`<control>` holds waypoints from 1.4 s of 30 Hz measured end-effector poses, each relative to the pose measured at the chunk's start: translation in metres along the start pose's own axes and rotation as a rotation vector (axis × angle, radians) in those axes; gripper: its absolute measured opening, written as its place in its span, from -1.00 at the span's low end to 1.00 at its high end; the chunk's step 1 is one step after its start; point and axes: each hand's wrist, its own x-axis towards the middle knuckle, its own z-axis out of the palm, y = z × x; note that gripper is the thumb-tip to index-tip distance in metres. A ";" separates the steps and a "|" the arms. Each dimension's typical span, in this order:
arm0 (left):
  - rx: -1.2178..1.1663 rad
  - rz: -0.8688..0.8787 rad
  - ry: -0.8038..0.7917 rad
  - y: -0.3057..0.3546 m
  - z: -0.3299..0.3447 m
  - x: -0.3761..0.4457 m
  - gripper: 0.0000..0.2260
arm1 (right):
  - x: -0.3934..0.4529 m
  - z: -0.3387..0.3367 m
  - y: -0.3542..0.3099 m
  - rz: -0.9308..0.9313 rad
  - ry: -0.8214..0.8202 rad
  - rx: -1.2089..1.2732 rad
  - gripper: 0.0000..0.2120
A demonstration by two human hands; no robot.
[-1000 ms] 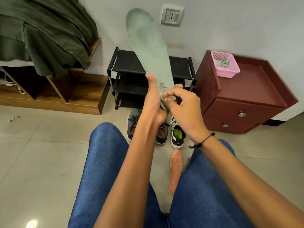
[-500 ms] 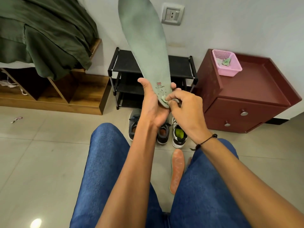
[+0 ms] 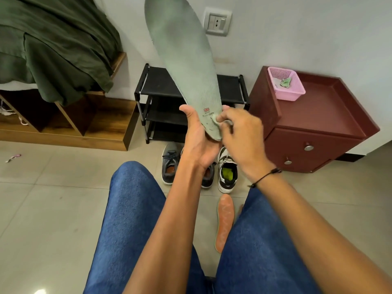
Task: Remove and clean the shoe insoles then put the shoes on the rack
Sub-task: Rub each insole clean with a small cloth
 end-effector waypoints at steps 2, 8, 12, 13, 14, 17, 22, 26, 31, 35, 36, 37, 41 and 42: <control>0.041 0.003 0.006 0.000 -0.002 0.000 -0.21 | -0.007 0.008 -0.006 0.043 0.006 0.014 -0.84; 0.075 -0.013 0.070 -0.005 -0.006 0.001 -0.26 | -0.015 -0.003 -0.014 0.288 -0.170 0.307 -0.85; 0.050 -0.064 0.043 0.000 -0.008 0.001 -0.21 | -0.006 -0.013 -0.007 0.439 -0.252 0.708 -0.77; 0.042 -0.050 0.041 0.000 -0.009 0.001 -0.23 | 0.001 -0.015 -0.002 0.406 -0.190 0.664 -0.76; 0.032 -0.034 0.034 0.001 -0.009 0.001 -0.26 | 0.008 -0.016 0.002 0.329 -0.113 0.543 -0.79; 0.010 -0.030 0.051 0.001 -0.008 0.000 -0.32 | 0.019 -0.009 0.004 0.053 0.066 0.166 -0.88; -0.078 -0.027 0.101 0.001 -0.007 0.000 -0.45 | 0.011 0.020 -0.005 -0.058 0.138 0.019 -0.86; -0.048 -0.058 0.154 0.005 -0.013 -0.002 -0.38 | -0.007 0.017 -0.026 0.098 -0.045 0.265 -0.86; -0.043 -0.062 0.180 0.008 -0.012 0.000 -0.42 | -0.004 -0.005 -0.020 0.186 -0.108 0.407 -0.81; -0.082 -0.060 0.156 0.007 -0.012 0.000 -0.47 | 0.007 -0.001 -0.006 0.367 -0.101 0.531 -0.73; -0.089 -0.065 0.147 0.007 -0.012 -0.001 -0.46 | 0.005 0.001 -0.005 0.407 -0.114 0.567 -0.75; -0.089 -0.073 0.129 0.008 -0.013 -0.001 -0.45 | 0.002 0.004 -0.006 0.426 -0.123 0.584 -0.77; -0.125 -0.092 0.090 0.017 -0.017 0.000 -0.42 | -0.015 0.004 -0.014 0.427 -0.180 0.704 -0.83; -0.137 -0.099 0.085 0.019 -0.018 0.000 -0.39 | -0.019 0.003 -0.015 0.422 -0.224 0.719 -0.82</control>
